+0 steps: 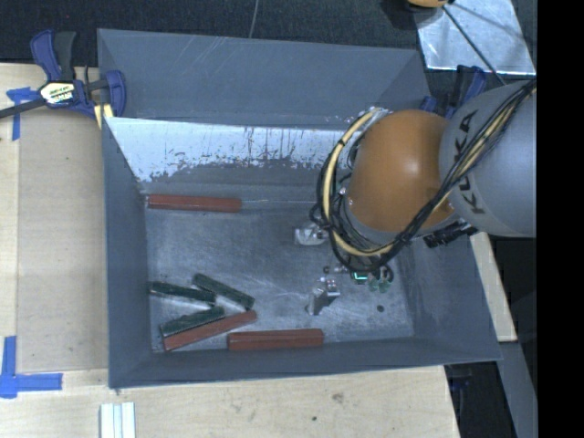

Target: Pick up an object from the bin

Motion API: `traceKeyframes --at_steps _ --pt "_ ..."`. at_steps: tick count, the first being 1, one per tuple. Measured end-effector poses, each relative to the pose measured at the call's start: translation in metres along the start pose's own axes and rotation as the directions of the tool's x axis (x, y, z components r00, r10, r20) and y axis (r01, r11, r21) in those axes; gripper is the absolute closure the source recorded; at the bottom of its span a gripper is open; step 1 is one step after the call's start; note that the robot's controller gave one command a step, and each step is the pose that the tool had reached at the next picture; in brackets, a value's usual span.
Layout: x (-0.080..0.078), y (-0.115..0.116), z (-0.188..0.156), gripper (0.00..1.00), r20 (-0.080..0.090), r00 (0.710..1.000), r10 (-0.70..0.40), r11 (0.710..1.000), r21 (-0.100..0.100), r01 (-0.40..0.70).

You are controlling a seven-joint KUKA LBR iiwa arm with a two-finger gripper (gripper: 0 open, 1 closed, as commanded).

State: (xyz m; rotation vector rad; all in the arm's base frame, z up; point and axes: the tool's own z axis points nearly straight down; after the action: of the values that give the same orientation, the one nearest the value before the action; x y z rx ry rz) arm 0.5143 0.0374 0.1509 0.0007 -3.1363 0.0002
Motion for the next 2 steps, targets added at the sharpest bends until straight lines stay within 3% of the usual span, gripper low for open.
traceKeyframes --at_steps 2 --pt "-0.0029 0.0004 -0.0017 0.00 0.009 1.000 0.010 1.000 0.000 -0.010"
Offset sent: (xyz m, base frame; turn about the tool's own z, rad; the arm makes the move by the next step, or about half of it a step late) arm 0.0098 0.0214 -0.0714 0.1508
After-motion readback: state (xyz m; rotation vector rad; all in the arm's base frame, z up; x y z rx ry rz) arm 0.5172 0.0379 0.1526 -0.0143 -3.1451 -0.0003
